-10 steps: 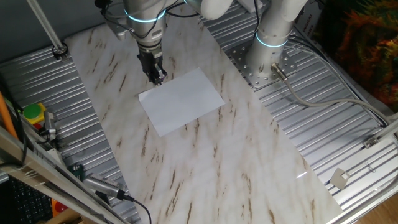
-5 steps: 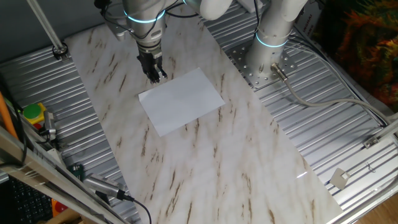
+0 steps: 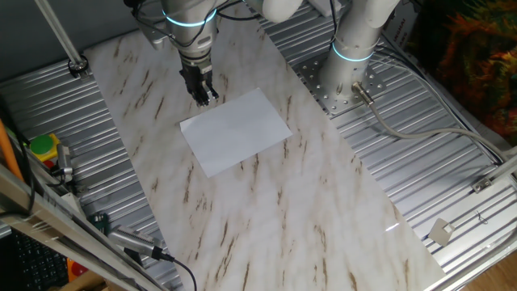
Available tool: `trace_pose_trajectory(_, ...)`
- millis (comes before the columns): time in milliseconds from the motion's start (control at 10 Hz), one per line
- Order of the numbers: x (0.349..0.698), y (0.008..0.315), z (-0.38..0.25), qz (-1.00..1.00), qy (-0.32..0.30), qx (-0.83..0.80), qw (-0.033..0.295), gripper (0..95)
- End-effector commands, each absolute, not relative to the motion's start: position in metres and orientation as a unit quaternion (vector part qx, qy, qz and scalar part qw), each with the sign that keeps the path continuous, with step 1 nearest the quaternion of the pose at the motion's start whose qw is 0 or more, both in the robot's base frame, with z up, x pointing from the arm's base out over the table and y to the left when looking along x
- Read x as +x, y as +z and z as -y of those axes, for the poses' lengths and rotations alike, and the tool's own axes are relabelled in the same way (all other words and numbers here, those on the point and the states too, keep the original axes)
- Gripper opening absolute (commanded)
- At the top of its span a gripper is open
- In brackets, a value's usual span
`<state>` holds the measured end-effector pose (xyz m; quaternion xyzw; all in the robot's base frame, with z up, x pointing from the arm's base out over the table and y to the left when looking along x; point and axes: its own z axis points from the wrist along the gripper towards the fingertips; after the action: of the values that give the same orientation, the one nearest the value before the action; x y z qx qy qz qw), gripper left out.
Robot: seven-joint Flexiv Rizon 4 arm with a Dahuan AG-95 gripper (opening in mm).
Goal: Flip over and spread out the paper that is laid flat on the table
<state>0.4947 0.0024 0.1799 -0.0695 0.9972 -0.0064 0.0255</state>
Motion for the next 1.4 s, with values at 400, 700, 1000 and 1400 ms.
trace_pose_trajectory(400, 0.495, 0.179, -0.002, -0.996, -0.011, -0.083, 0.022, 0.0)
trace_pose_trajectory(700, 0.505, 0.155, 0.02, -0.99, -0.039, -0.136, 0.025, 0.0)
trace_pose_trajectory(1000, 0.516, 0.125, 0.036, -0.984, -0.04, -0.17, 0.032, 0.0)
trace_pose_trajectory(1400, 0.526, 0.095, 0.045, -0.98, -0.033, -0.192, 0.037, 0.0)
